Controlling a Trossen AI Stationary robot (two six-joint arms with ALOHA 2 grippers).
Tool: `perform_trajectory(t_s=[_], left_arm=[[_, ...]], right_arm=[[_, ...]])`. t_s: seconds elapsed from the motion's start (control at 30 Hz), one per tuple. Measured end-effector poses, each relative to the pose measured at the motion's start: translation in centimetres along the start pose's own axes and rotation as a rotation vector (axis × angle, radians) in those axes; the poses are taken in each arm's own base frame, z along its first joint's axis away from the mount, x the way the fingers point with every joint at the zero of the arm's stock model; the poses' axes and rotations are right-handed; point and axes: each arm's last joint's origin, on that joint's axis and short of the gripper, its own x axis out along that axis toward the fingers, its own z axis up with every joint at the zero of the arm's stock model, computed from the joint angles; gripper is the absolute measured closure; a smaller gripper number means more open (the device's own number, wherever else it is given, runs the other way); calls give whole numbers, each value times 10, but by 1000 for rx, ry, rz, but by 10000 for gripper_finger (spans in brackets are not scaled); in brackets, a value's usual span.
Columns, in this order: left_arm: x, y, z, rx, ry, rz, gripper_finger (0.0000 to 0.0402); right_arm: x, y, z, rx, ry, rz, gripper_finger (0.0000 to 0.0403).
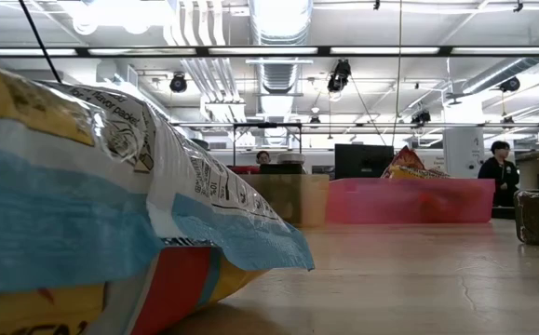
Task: Pick & Place Food Item
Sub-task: Put the orange seasoning pack into the orange bin
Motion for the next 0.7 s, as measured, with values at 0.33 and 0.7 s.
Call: perform_trajectory(t_s=[0.33,0.7], left_arm=[[-19,24,-7,13,-28,280,196],[-31,34,-8,92,-29,368,196]], right_arm=[[-38,-75,-17,236,283,-158,395],[-62,-170,-66,375,618,-347,395]])
